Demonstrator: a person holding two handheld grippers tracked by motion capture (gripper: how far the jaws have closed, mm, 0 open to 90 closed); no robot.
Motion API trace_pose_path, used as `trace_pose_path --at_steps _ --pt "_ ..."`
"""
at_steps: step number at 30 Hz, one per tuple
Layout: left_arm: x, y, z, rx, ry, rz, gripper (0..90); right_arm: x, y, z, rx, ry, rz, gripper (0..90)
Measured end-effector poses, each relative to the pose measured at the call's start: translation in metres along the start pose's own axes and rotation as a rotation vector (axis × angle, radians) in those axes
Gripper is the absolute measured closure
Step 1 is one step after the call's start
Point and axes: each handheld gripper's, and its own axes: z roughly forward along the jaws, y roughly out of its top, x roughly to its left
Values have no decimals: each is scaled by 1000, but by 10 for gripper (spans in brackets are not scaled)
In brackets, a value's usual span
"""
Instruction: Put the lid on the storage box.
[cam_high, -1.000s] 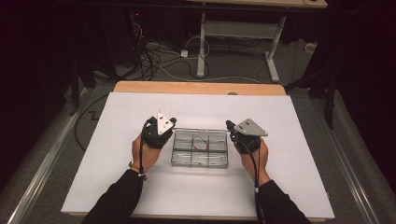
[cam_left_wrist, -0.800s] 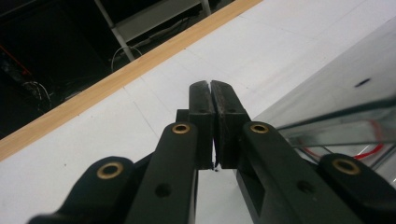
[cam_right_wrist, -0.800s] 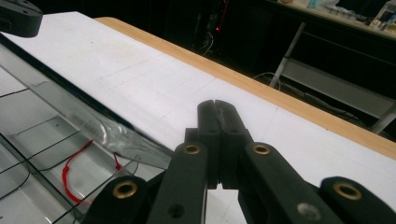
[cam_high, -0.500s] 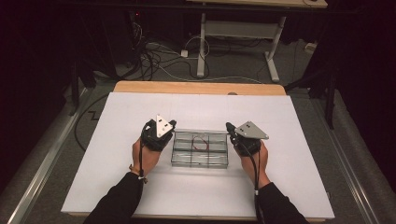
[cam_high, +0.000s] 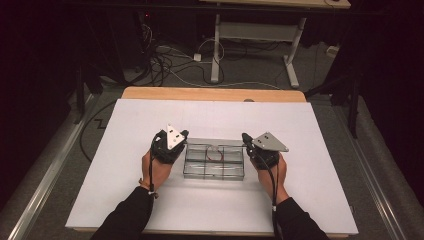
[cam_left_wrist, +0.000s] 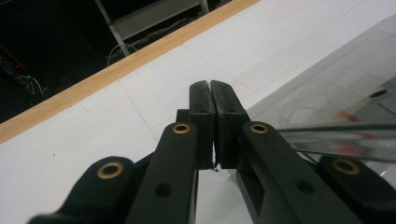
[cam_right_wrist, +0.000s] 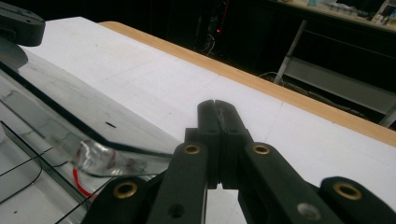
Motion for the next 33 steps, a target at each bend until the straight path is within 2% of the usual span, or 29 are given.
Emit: trace_pose_path --at_steps 4,5,17,32,33 --pt "0 -1 0 -1 0 -5 859 1 -1 0 -4 -6 6 900" --pt "-1 -1 0 5 -3 -21 860 1 -1 0 -5 -7 8 900" --pt "-2 -3 -1 1 0 -32 860 3 -2 -1 -4 -23 8 900" --pt "-4 -5 -1 -3 10 -20 857 6 -4 -2 -6 -40 1 900" --pt "-4 -5 -1 -10 13 -6 857 6 -4 -2 -5 -40 0 900"
